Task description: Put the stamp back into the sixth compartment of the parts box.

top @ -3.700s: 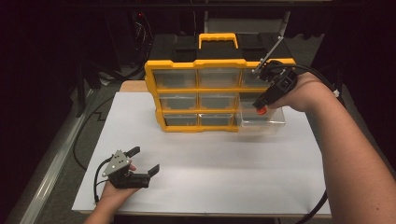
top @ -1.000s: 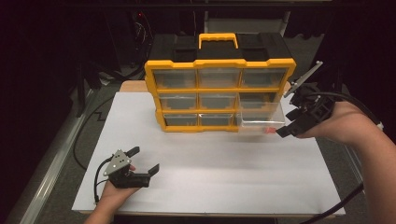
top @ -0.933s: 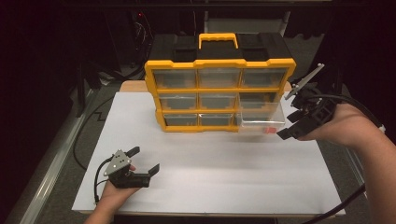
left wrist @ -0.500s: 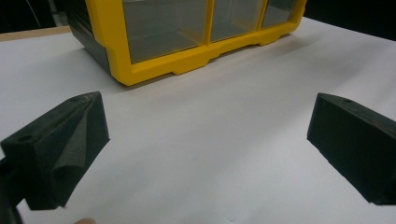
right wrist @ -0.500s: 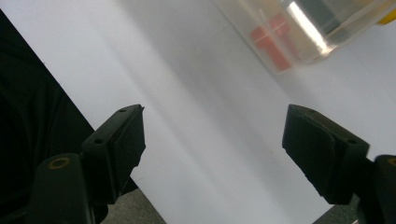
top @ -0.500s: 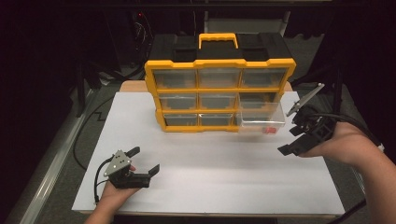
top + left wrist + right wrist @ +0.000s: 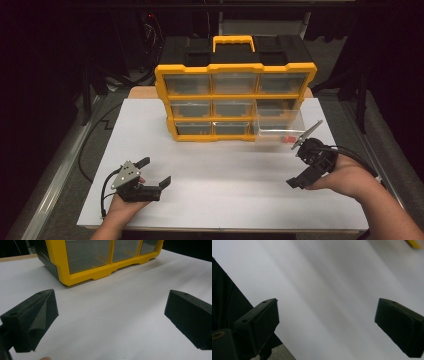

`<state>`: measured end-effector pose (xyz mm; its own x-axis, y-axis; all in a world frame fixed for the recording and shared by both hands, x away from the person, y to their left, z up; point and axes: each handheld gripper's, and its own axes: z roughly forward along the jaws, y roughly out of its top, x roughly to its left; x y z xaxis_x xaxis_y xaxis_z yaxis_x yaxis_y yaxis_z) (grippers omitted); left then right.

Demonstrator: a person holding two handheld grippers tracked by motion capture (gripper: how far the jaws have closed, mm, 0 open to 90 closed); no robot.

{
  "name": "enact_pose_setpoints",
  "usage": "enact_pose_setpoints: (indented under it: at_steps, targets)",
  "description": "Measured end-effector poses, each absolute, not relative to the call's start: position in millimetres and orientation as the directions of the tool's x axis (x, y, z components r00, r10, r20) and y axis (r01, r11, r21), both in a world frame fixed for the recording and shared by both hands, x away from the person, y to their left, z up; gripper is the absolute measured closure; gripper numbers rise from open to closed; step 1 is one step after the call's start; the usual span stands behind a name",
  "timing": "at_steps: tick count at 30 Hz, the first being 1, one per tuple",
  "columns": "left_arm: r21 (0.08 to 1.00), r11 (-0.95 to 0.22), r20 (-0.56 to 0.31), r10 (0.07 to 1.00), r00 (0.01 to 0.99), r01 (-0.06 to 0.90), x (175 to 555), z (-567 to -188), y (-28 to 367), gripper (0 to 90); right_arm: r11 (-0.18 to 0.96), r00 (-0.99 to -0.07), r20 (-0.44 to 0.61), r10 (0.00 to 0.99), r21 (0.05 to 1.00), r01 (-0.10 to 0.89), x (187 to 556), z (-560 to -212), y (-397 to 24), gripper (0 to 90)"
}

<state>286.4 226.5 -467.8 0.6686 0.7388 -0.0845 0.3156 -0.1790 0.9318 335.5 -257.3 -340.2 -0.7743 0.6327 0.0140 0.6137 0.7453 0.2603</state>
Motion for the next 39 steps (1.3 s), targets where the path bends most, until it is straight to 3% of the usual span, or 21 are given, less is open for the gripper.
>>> enact_pose_setpoints:
  at_steps: [4,25,31,39]
  targets:
    - [0.932,-0.178,-0.085,0.739,0.668,0.316,287,-468,227,0.2,0.75,-0.773,0.008,0.634,0.236,0.618,336,-358,-252,0.0]
    - [0.932,-0.165,-0.096,0.745,0.66,0.322,286,-466,228,0.2,0.741,-0.753,-0.024,0.657,0.201,0.641,347,-426,-224,0.0]
    - [0.936,-0.148,-0.108,0.742,0.662,0.32,285,-465,229,0.2,0.72,-0.737,-0.038,0.674,0.258,0.645,347,-433,-225,0.0]
    - [0.935,-0.15,-0.108,0.744,0.66,0.322,285,-465,228,0.2,0.663,-0.718,-0.049,0.694,0.432,0.611,340,-443,-231,0.0]
